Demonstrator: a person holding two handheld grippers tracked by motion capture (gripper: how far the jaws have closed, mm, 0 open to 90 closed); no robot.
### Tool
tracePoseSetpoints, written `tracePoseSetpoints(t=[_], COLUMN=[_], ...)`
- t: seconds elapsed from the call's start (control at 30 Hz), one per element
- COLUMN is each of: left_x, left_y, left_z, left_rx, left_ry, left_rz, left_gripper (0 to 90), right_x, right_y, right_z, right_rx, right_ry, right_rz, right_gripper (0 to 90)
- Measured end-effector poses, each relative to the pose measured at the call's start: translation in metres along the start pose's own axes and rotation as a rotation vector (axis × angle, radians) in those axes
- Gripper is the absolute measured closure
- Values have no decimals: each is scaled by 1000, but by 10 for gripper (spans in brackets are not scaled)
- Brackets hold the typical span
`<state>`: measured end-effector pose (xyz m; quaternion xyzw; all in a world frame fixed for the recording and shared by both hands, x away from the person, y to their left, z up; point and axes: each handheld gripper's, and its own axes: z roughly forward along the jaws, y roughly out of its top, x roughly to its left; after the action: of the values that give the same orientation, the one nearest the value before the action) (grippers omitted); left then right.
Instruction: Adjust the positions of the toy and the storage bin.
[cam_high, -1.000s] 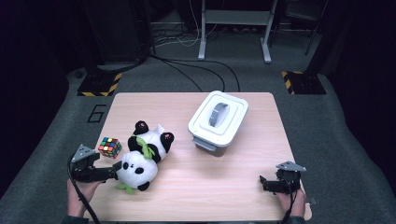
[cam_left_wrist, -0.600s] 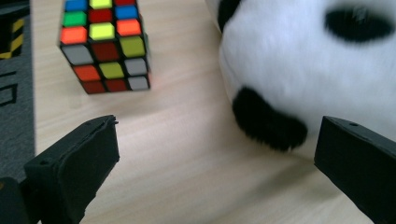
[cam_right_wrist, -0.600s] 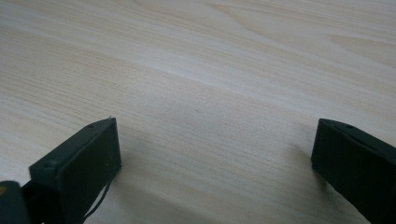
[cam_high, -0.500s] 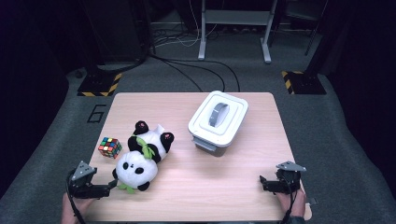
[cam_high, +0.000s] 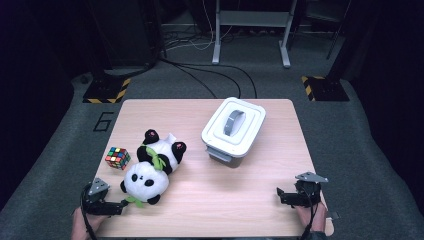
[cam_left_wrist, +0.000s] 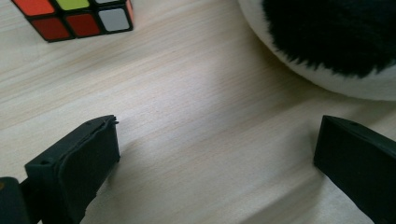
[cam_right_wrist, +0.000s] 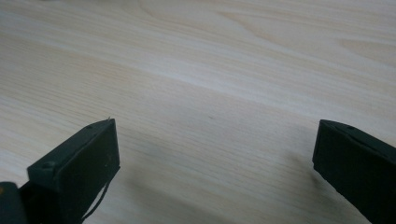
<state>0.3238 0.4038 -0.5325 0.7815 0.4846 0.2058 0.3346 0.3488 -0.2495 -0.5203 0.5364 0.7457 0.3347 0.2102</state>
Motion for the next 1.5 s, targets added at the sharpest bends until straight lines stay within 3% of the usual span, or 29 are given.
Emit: tracePoseSetpoints(t=[0.07, 0.13, 0.27, 0.9, 1.3, 1.5], left_x=[0, -1, -1, 0, 0, 0], left_y=[0, 0, 1, 3, 3, 3], left_z=[-1, 0, 1, 3, 3, 3], left_rx=[15, 0, 2, 1, 1, 1], left_ry=[-1, 7, 10, 23, 24, 24], left_rz=[-1, -10, -13, -28, -28, -28], left_gripper=[0, 0, 0, 0, 0, 0], right_x=[2, 7, 21, 62, 85, 99], right_y=[2, 9, 31, 106, 158, 179], right_z=[-1, -4, -11, -20, -11, 2], right_rx=[-9, -4, -15, -51, -78, -51], right_ry=[3, 17, 50, 84, 86, 74], right_rz=[2, 7, 9, -99, -131, -141], right_gripper=[4, 4, 6, 14, 20, 22])
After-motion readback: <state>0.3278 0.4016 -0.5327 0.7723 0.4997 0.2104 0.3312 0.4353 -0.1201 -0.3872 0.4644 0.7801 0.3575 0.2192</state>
